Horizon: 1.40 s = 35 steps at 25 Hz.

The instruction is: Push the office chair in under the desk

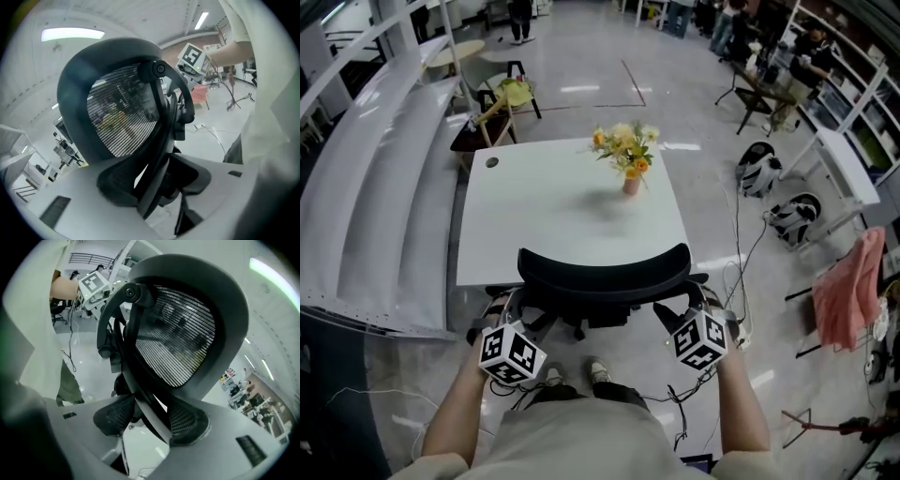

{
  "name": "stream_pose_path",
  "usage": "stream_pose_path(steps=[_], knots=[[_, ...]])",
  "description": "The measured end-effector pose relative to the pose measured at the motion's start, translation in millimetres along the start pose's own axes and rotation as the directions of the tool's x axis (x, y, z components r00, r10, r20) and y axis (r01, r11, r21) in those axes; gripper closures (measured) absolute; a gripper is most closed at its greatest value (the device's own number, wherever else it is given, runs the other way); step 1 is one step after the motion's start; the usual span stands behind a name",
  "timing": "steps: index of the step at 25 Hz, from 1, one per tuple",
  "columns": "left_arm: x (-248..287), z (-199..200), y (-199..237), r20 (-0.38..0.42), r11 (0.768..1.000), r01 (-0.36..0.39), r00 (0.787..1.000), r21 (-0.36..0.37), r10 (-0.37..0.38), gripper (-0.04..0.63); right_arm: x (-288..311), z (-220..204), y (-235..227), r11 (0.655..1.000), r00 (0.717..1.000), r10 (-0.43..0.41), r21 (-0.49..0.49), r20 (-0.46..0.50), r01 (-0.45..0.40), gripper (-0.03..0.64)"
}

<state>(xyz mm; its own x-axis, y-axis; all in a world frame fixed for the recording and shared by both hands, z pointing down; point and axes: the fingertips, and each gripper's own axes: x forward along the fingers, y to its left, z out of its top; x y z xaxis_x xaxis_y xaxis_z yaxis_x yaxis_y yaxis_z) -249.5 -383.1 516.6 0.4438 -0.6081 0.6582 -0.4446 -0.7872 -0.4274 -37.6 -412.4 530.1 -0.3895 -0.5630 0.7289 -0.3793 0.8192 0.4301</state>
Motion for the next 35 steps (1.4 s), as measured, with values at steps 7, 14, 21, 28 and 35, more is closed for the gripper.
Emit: stream_pose_path(steps=[7,14,21,28,35], knots=[[-30,21,15,0.185,0.993,-0.032,0.981,-0.114,0.053,0.402,-36,18,0,0.926,0.989,-0.106,0.372,0.103,0.060,0.497],[-80,51,38,0.336,0.979,-0.073,0.932,-0.193,0.135,0.444,-91,63,-1,0.823,0.928,-0.257,0.564,0.269,0.065,0.542],[-136,85,67,0.484,0.944,-0.083,0.842,-0.320,0.238,0.477,-150,129,-14,0.826,0.844,-0.365,0.554,0.393,0.100,0.563],[-174,118,106,0.537,0.915,-0.133,0.773,-0.381,0.336,0.563,-199,183,-39,0.815,0.717,-0.472,0.565,0.513,0.132,0.601],[-212,150,133,0.577,0.891,-0.219,0.695,-0.398,0.428,0.588,-235,212,-68,0.755,0.574,-0.599,0.632,0.559,0.172,0.609]])
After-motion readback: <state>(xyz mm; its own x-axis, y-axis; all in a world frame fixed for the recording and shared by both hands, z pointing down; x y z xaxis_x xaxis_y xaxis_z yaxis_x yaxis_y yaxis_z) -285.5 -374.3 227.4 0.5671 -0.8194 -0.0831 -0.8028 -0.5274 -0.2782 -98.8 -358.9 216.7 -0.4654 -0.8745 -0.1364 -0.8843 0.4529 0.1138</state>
